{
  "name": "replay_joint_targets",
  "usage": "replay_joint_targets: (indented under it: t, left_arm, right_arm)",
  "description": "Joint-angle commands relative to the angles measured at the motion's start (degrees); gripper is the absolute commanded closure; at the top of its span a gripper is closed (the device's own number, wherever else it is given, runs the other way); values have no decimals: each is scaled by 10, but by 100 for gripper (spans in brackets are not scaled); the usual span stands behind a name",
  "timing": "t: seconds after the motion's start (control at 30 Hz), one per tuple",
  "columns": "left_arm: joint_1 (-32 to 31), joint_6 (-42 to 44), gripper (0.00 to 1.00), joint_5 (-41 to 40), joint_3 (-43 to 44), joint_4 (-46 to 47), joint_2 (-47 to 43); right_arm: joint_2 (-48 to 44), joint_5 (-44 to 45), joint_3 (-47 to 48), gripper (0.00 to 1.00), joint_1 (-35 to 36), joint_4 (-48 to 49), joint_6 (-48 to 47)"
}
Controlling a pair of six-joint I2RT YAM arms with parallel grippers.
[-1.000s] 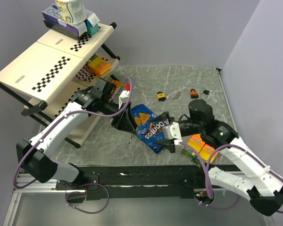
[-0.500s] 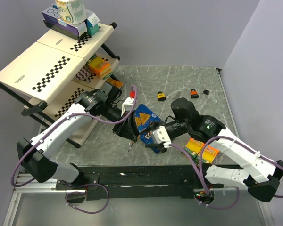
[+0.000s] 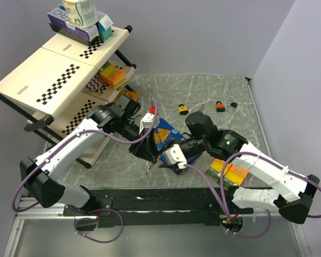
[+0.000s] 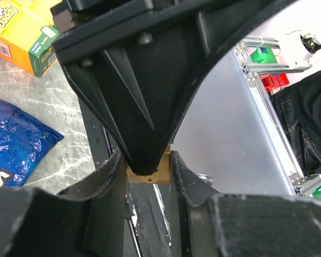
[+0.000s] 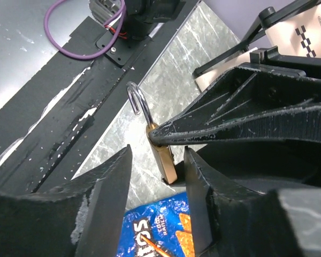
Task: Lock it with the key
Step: Lock the lock.
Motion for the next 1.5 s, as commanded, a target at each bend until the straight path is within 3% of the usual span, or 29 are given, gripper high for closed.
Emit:
replay_joint_targets:
  t: [0.0,0.27,0.5,0.6,0.63,0.7,0.73,0.77,0.93,1.1,1.3,1.47]
  left_arm:
    - [-9,1,99,35,14,16,-1]
    - [-9,-13,99,41,12,24,2]
    - [-8,-9,99,32,14,15,-4]
    - [-5,-17,67,18,16,17,-8]
    - [5,-23,46,16,14,21,-12]
    - [24,-64,31,15,1,42,-26]
    - [52,-81,14,15,-5,75,-32]
    - [69,-125,12,15,-12,95,-40]
    - [149,-203,7,-40,-49,169,-101]
    - [161,-221,5,-84,-94,169,-144]
    - [157,-204,13,-57,-145,176,-158]
    - [130,-247,21,-80,-175,225,-166]
  right_arm:
    - [10,18,29,51,12,21,-14]
    - [17,41,28,64,29,8,-36]
    - [12,55,24,100,31,0,-59]
    - [8,60,24,100,31,-3,-47]
    - [6,59,24,100,31,-7,-44]
    - [2,66,26,100,29,-12,-27]
    - [-2,69,27,100,27,-17,-18]
    - [-5,75,28,100,24,-17,-4]
    - [-7,67,45,100,-19,-53,92]
    - [9,23,60,100,-90,-96,190]
    - [37,-25,81,100,-117,-131,253]
    - [69,-57,106,100,-118,-158,271]
